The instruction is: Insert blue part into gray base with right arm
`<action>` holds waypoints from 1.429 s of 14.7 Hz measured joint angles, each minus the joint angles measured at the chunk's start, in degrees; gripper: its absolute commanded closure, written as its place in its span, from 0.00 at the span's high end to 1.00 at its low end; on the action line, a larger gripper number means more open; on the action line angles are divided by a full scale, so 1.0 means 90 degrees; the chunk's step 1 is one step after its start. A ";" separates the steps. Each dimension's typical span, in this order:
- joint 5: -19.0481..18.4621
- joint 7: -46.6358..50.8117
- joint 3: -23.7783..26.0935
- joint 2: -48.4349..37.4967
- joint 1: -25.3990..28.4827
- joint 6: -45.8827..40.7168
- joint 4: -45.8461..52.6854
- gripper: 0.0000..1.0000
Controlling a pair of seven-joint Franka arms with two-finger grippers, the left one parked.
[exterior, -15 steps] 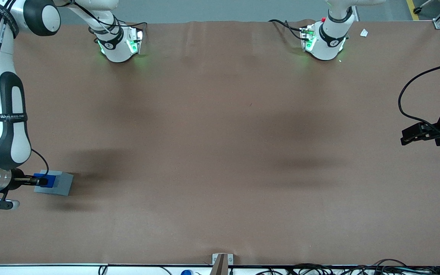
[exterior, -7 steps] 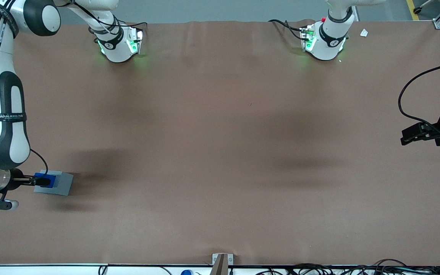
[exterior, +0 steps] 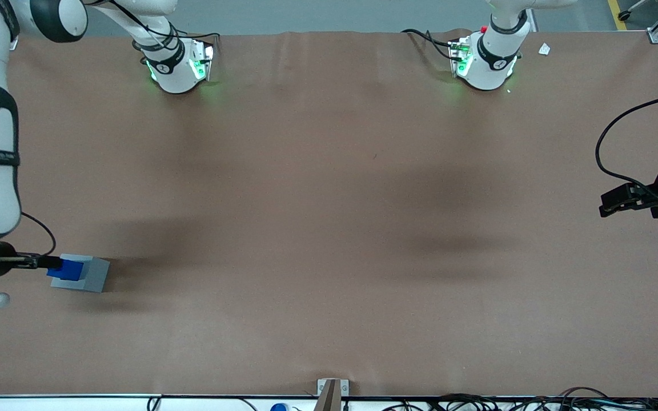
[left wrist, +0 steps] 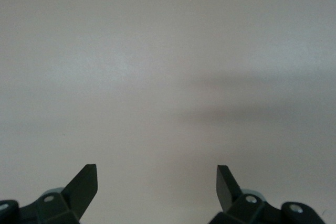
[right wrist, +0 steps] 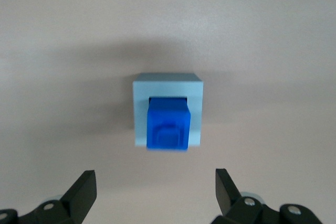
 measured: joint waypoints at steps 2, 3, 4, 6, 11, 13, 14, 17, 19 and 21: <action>0.0009 -0.0004 0.0038 -0.0393 0.0002 -0.0347 0.0012 1.00; 0.0014 -0.0005 0.0068 -0.0612 0.0003 -0.0573 0.0013 1.00; 0.0059 -0.0006 0.0095 -0.0824 0.0004 -0.0828 0.0009 1.00; 0.0259 -0.0008 0.0114 -0.1228 0.0006 -0.1277 -0.0030 1.00; 0.0360 -0.0011 0.0164 -0.2495 0.0053 -0.1855 -0.0743 1.00; 0.0364 -0.0010 0.0176 -0.3183 0.0124 -0.1880 -0.1211 1.00; 0.0366 0.0011 0.0178 -0.3551 0.0193 -0.1882 -0.1459 1.00; 0.0368 0.0149 0.0193 -0.4620 0.0469 -0.1766 -0.2270 1.00; 0.0368 0.0370 0.0219 -0.5183 0.0672 -0.1522 -0.2822 1.00; 0.0368 0.0566 0.0305 -0.5478 0.0786 -0.1361 -0.3214 1.00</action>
